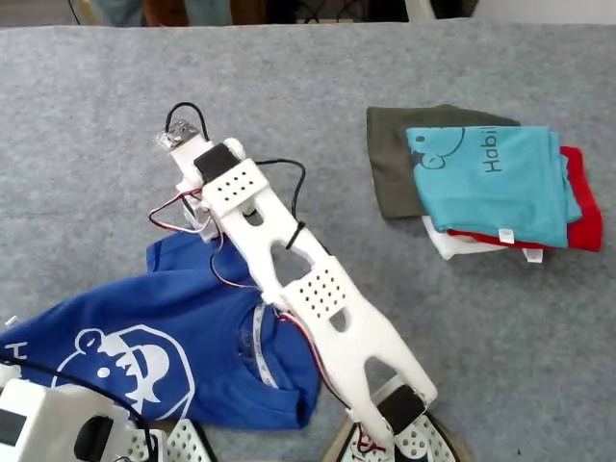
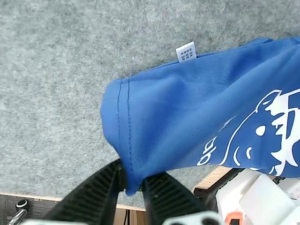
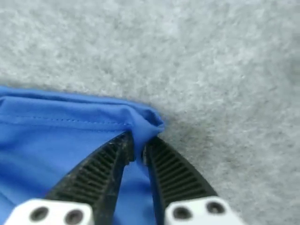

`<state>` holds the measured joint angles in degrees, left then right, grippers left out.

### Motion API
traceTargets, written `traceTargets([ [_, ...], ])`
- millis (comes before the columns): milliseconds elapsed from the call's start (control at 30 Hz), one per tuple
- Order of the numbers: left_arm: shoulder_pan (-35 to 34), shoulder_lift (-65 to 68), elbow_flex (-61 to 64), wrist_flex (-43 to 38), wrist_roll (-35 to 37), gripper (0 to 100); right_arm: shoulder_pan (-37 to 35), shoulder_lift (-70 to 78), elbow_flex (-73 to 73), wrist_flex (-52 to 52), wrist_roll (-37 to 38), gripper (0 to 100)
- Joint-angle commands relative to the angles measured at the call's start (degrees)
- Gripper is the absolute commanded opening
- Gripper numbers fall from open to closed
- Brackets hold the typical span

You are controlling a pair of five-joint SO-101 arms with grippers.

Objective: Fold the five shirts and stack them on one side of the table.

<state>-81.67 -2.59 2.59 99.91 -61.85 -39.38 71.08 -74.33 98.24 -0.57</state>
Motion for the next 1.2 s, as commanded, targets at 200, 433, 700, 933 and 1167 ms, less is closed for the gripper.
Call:
traceTargets([
  [200,-0.7,-2.2,0.0,0.8,0.1,3,1.2,-4.3,-5.6,3.0,-0.4,1.3],
  [433,3.8,-2.4,5.8,0.8,7.2,3,1.8,-13.0,-5.8,3.0,-0.4,1.3],
  [700,12.4,-2.2,11.7,0.8,16.8,3,2.7,-22.5,-5.8,3.0,-0.1,1.3],
  [933,14.1,-2.5,11.6,0.8,24.4,19,10.5,-31.9,-5.1,3.1,3.2,1.3],
  [1167,14.2,-2.2,11.6,0.8,24.7,25,19.8,-41.5,10.0,3.0,13.7,1.4],
])
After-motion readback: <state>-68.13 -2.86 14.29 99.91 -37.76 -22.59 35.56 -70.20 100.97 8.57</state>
